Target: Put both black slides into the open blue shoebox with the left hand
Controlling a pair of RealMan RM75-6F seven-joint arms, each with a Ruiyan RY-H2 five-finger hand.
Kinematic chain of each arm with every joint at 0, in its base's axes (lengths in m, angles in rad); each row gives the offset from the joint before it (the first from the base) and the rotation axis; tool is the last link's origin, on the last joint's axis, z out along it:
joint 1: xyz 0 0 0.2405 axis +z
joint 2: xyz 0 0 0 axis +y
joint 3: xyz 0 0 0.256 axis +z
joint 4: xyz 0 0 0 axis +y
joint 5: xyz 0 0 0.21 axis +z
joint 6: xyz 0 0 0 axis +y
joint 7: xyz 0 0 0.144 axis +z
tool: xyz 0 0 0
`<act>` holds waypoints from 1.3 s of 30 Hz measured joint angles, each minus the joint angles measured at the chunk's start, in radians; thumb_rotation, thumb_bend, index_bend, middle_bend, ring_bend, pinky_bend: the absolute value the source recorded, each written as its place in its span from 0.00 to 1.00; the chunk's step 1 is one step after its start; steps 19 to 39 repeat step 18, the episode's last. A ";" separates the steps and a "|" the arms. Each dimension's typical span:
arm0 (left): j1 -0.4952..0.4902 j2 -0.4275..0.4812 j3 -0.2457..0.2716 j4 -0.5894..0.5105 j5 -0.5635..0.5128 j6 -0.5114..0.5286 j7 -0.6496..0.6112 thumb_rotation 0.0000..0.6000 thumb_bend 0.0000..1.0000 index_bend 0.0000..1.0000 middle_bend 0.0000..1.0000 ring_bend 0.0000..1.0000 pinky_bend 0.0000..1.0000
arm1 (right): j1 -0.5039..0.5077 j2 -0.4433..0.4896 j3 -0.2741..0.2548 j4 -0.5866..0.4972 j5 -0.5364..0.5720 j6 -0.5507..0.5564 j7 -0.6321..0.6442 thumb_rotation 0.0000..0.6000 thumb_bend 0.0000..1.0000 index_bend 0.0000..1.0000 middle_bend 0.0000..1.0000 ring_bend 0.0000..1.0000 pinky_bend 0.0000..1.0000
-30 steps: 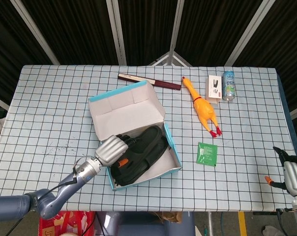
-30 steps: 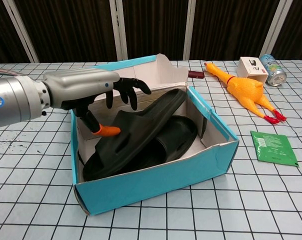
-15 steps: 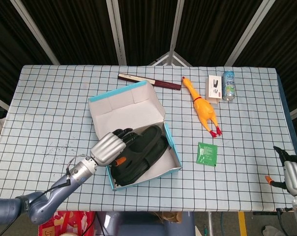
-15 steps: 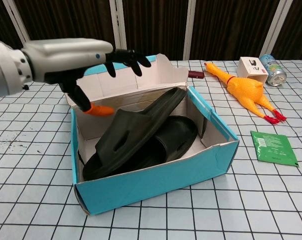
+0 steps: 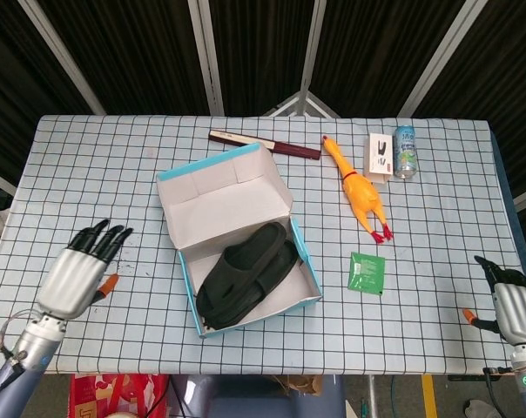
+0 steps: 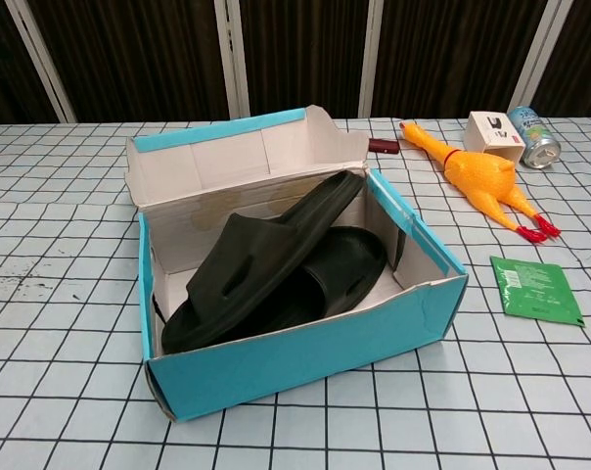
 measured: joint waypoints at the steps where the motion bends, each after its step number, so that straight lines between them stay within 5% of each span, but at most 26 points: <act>1: 0.031 -0.005 0.006 0.034 0.010 0.036 -0.032 1.00 0.42 0.11 0.14 0.09 0.20 | 0.000 -0.003 -0.001 0.003 -0.012 0.009 0.000 1.00 0.23 0.14 0.19 0.24 0.15; 7: 0.139 -0.052 0.006 0.205 0.004 0.134 -0.147 1.00 0.42 0.11 0.12 0.08 0.19 | -0.010 -0.017 -0.008 0.029 -0.084 0.073 0.016 1.00 0.23 0.14 0.19 0.24 0.15; 14: 0.197 -0.078 -0.028 0.285 -0.134 0.114 -0.224 1.00 0.42 0.10 0.12 0.08 0.19 | -0.009 -0.036 -0.017 0.081 -0.155 0.106 0.044 1.00 0.23 0.14 0.19 0.24 0.15; 39: 0.204 -0.080 -0.050 0.311 -0.158 0.079 -0.274 1.00 0.42 0.10 0.12 0.08 0.19 | -0.006 -0.049 -0.019 0.098 -0.171 0.118 0.051 1.00 0.23 0.14 0.19 0.24 0.15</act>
